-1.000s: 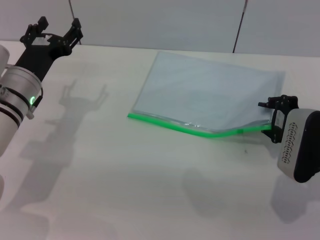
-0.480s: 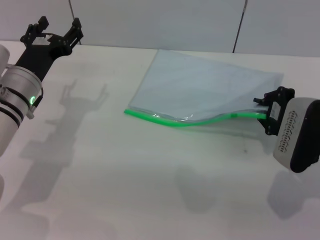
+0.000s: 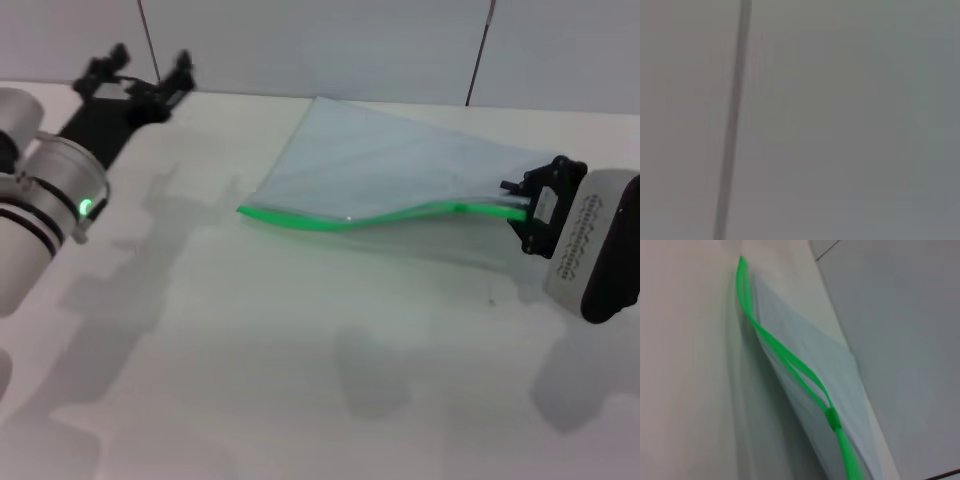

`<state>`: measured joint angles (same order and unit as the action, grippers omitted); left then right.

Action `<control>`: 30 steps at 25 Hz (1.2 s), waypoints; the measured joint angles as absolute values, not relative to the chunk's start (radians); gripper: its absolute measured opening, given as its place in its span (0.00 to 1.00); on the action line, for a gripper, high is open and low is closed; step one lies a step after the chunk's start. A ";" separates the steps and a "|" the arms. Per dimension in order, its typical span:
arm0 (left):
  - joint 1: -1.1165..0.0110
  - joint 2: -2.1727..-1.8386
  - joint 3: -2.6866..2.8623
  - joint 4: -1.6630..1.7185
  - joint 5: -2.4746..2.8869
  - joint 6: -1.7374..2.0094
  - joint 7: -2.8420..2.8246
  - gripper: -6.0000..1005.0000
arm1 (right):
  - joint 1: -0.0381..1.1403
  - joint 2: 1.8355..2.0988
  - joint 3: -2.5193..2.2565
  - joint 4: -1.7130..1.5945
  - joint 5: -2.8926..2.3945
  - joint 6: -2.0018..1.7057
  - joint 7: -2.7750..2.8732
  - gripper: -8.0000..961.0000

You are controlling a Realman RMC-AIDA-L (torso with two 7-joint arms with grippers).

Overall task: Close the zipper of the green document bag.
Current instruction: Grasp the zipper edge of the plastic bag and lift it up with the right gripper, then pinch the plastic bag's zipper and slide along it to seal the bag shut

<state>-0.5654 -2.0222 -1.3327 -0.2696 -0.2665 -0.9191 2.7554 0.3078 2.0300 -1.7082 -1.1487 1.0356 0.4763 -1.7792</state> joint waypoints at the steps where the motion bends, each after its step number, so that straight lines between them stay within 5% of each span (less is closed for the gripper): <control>1: -0.571 -2.018 -1.312 -0.271 -0.239 -0.918 2.735 0.88 | 0.302 2.030 -1.702 -1.163 1.036 0.488 -1.768 0.11; 17: -0.637 -1.923 -1.288 -0.571 0.685 -0.943 2.255 0.87 | 0.297 2.025 -1.516 -1.230 1.196 0.720 -1.714 0.10; 30: -0.634 -1.973 -1.454 -0.716 1.154 -0.915 2.245 0.85 | 0.322 2.025 -1.514 -1.200 1.214 0.727 -1.708 0.10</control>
<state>-0.6339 -1.9730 -1.4542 -0.7155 1.1543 -0.9147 2.2448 0.3223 2.0249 -1.5140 -1.2000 1.2142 0.7266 -1.7082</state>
